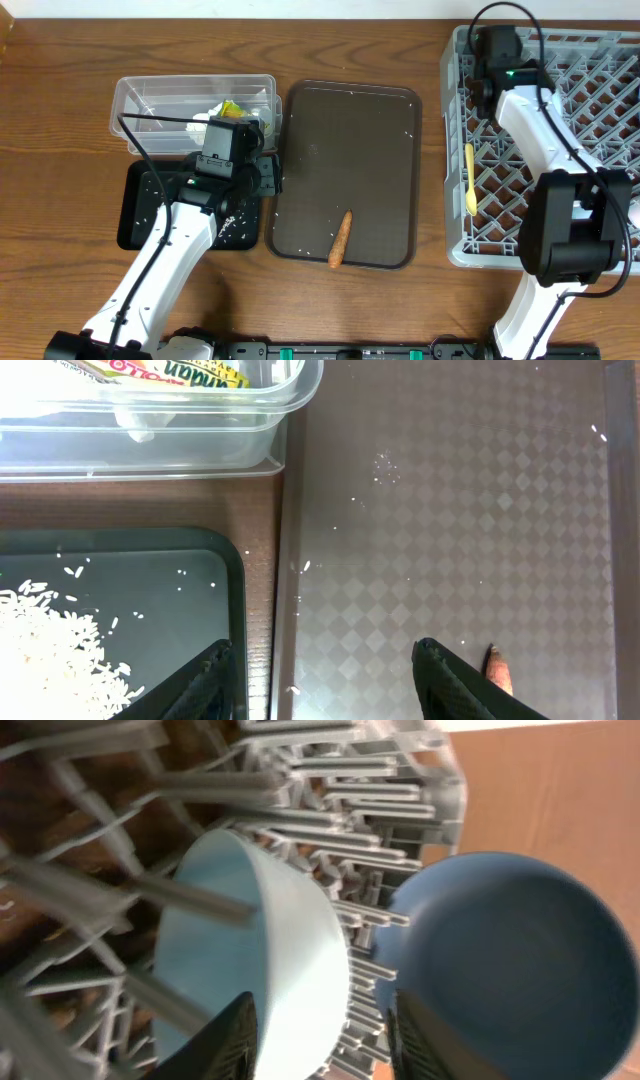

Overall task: Sort waste into correct bins and load items into the dishwasher rack
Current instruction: 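Carry the bowl with the right gripper into the dish rack and release, then reach the left gripper to the carrot on the brown tray and grasp it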

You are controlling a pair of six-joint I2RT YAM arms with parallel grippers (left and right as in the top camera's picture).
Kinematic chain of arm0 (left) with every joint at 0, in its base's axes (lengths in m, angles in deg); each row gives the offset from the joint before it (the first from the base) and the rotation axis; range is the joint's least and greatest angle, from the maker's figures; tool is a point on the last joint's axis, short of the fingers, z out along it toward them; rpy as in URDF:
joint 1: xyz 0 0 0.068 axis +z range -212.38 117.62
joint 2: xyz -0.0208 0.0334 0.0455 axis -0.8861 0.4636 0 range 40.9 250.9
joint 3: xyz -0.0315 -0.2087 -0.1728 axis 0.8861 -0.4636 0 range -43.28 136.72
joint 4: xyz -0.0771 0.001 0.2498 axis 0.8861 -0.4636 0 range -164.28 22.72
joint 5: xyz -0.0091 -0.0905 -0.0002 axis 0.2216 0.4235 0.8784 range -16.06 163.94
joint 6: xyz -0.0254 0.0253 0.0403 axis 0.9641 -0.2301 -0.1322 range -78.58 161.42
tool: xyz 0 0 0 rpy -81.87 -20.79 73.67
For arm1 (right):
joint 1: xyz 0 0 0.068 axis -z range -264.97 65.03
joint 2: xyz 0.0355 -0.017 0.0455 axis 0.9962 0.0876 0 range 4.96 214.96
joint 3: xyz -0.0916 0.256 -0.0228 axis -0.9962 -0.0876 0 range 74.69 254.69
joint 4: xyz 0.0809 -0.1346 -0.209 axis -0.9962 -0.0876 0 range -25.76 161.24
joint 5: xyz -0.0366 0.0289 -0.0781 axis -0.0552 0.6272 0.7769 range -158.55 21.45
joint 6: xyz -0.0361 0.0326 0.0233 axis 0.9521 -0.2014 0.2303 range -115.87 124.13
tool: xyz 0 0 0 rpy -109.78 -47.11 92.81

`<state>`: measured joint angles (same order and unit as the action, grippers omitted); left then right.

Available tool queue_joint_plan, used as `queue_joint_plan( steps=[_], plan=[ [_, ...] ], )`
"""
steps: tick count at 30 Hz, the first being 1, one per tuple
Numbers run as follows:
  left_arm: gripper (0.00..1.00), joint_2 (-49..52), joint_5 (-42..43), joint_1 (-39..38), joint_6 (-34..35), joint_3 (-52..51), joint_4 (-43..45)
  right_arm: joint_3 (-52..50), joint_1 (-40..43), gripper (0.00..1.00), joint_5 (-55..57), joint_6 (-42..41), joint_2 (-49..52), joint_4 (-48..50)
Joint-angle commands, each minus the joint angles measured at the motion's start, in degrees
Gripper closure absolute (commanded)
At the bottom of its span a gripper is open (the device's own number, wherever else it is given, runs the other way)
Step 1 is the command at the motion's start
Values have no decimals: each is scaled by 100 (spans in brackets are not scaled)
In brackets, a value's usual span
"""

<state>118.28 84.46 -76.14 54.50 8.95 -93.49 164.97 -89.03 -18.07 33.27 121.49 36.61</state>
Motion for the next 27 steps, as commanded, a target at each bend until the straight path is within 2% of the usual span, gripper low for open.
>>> queue_joint_plan(
  steps=[1,5,10,14,17,20,22,24,27],
  plan=[
    [41,-55,-9,20,-55,50,-26,-9,-120,54,7,-560,48,-136],
    [41,-55,-9,20,-55,52,-35,-7,-136,49,-83,-901,4,-164],
    [41,-55,-9,20,-55,50,-33,-4,-133,43,-1276,-901,-420,-160],
    [41,-55,-9,20,-55,50,-35,-4,-153,28,-3314,-898,-1023,-251],
    [41,-55,-7,15,-57,50,-37,-4,-166,25,-5086,-903,-1346,-407],
    [41,-48,-2,-74,-195,50,-98,-4,-166,21,-6161,-1093,-1421,-472],
    [41,-26,-7,-245,-584,50,-210,-11,-166,20,-6478,-1311,-1414,-492],
    [36,0,-7,-479,-918,50,-365,-13,-164,19,-6544,-1421,-1397,-522],
    [32,59,-7,-859,-1099,50,-542,-13,-166,19,-6546,-1436,-1390,-533]
  ],
)
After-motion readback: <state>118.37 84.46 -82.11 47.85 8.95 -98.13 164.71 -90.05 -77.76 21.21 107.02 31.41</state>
